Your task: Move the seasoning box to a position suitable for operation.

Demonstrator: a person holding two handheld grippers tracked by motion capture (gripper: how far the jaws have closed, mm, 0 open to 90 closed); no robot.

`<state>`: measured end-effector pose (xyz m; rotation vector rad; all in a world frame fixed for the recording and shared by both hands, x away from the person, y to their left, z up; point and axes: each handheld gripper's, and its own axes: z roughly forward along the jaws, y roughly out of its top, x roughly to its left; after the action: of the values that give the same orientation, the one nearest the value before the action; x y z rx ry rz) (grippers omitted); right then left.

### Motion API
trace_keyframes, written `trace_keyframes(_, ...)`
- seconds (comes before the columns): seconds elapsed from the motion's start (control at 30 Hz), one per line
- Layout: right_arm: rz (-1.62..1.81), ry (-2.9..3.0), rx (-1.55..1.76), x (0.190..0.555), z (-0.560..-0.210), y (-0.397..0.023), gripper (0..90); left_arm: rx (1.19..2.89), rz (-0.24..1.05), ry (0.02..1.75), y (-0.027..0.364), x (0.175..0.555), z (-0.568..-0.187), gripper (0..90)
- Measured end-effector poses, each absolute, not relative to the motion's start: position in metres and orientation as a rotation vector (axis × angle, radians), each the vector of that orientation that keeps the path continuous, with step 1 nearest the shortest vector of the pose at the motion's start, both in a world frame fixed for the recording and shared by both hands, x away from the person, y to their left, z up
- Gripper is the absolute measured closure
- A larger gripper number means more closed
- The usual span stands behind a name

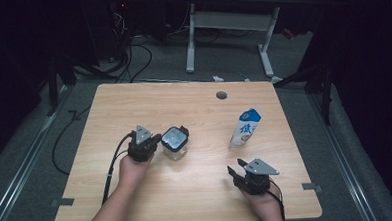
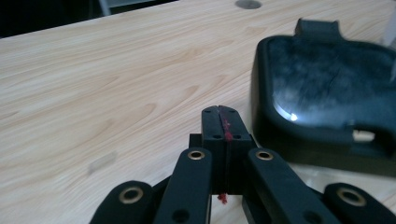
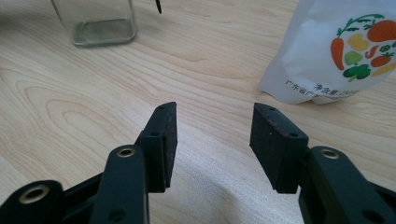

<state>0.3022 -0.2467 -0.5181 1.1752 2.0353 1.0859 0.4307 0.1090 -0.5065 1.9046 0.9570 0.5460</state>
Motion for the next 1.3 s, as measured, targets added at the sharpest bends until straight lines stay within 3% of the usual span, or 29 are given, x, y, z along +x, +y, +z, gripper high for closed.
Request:
trace_keyframes(0.2, 1.081, 2.049, 1.184, 0.303, -0.52, -0.248, 53.8, 1.906, 0.489, 0.913, 0.107, 0.424, -0.508, 90.0)
trace_keyframes(0.53, 1.077, 2.059, 1.18, 0.304, -0.521, -0.246, 54.3, 1.912, 0.436, 0.814, 0.087, 0.363, -0.511, 90.0)
trace_keyframes(0.77, 1.074, 2.072, 1.17, 0.305, -0.523, -0.243, 55.1, 1.927, 0.401, 0.759, 0.071, 0.347, -0.512, 90.0)
trace_keyframes(0.83, 1.078, 2.074, 1.168, 0.306, -0.523, -0.242, 57.1, 1.915, 0.403, 0.763, 0.072, 0.342, -0.51, 90.0)
trace_keyframes(0.97, 1.118, 2.098, 1.156, 0.32, -0.52, -0.229, 83.6, 1.882, 0.431, 0.806, 0.09, 0.334, -0.506, 90.0)
trace_keyframes(1.0, 1.118, 2.098, 1.156, 0.32, -0.52, -0.229, 83.6, 1.877, 0.443, 0.818, 0.096, 0.333, -0.506, 90.0)
trace_keyframes(1.03, 1.108, 2.099, 1.131, 0.332, -0.519, -0.217, 89.9, 1.873, 0.453, 0.832, 0.102, 0.332, -0.506, 90.0)
trace_keyframes(1.3, 1.095, 2.118, 1.078, 0.391, -0.509, -0.174, 90.0, 1.837, 0.493, 0.916, 0.136, 0.327, -0.512, 89.9)
